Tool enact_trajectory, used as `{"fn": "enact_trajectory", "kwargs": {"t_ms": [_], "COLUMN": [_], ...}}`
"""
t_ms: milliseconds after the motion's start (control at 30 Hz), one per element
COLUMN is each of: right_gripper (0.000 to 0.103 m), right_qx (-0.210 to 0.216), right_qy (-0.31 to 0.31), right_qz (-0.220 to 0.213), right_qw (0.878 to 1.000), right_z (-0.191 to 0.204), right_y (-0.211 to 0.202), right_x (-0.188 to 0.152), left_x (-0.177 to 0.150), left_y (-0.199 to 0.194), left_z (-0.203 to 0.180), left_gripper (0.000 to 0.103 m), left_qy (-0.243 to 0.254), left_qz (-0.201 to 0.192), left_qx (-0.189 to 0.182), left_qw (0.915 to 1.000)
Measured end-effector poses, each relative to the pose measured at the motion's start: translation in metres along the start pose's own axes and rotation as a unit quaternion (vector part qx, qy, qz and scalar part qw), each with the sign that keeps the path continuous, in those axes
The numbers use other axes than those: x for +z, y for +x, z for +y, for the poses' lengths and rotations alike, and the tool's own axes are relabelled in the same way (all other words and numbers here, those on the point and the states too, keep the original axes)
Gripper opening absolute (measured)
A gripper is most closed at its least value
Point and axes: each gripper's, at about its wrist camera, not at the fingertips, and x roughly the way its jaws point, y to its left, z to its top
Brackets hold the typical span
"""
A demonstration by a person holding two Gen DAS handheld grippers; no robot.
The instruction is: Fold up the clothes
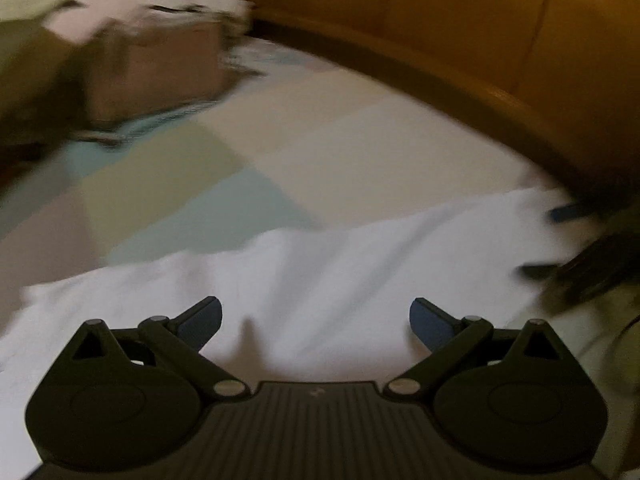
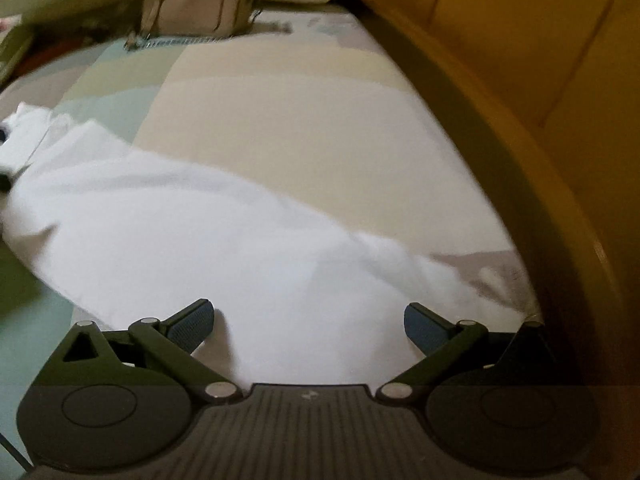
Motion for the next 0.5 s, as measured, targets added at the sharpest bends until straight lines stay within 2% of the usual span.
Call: {"fn": "enact_trajectory", "kwargs": {"t_ms": [67,100,167,300,433,500], "right_gripper": [0.103,0.103,0.103,0.103,0.103,0.103], "right_qx": [0.005,0.007,0.011,0.015,0.014,0.014], "right_qy": [0.015,0.024,0.036,0.033,0.040,0.044], "right_qz": [-0.002,-0.002,-0.002,-0.014,-0.014,-0.013], "right_qw": [1.000,1.000,0.999,0.999,0.999,0.999], "right_z": [-0.003,-0.005,-0.011,-0.012,-0.013,-0.012], "right_y": [0.001,0.001,0.001,0.002,0.000,-0.004], "right_x": [-0.003,-0.004,-0.006,-0.012,-0.013,-0.007], "left_x": [0.005,0.005,0.007,0.023,0.040,0.040], "left_y": [0.020,0.032,0.053,0.080,0.071,0.054], "left_z": [-0.006,-0.009,-0.009,0.000,0.016,0.018], "left_gripper": [0.100,0.100,0.099,0.101,0.101,0.101], "left_qy": [-0.016,-0.014,-0.003,-0.008,-0.046,-0.050], "left_qz": [0.022,0.028,0.027,0.016,0.011,0.001], "left_qx": [-0.036,-0.031,0.007,0.029,0.029,0.038], "left_qw": [0.9990,0.9990,0.9996,0.9994,0.9984,0.9981]}}
